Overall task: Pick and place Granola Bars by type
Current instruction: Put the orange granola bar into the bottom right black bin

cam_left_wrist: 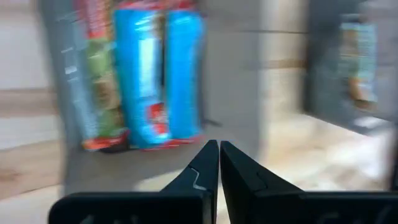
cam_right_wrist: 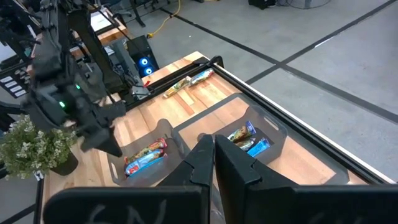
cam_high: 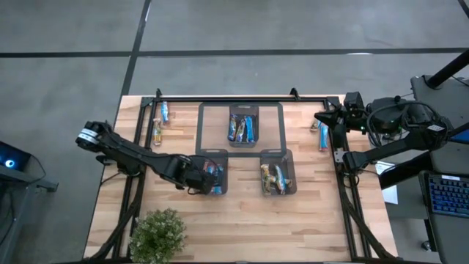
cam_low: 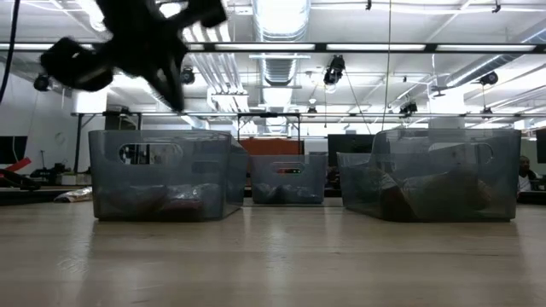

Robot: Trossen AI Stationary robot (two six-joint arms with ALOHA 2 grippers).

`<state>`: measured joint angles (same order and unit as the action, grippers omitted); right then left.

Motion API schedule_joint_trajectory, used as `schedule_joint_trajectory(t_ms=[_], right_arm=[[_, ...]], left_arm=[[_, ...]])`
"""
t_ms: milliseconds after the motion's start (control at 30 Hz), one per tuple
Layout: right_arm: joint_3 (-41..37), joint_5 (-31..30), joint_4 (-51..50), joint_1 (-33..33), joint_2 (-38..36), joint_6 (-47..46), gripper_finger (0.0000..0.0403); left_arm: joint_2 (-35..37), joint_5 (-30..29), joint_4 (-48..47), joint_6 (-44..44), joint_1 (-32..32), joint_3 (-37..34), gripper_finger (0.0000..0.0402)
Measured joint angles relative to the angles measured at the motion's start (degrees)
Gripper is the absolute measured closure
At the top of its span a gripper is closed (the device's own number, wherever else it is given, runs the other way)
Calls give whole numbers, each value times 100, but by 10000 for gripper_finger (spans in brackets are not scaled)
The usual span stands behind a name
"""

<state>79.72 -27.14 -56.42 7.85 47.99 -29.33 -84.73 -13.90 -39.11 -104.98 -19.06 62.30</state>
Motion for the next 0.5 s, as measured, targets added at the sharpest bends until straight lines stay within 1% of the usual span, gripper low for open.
schedule_joint_trajectory(t_ms=[200, 400, 500], right_arm=[[0, 0, -4, 1, 2, -3, 394], [0, -2, 0, -1, 11, -5, 394], [0, -2, -2, 1, 22, -7, 394]], left_arm=[[264, -569, -35, 646, 63, 584, 401], [341, -849, -70, 1310, 148, 1110, 401], [341, -885, -59, 1608, 189, 1285, 401]])
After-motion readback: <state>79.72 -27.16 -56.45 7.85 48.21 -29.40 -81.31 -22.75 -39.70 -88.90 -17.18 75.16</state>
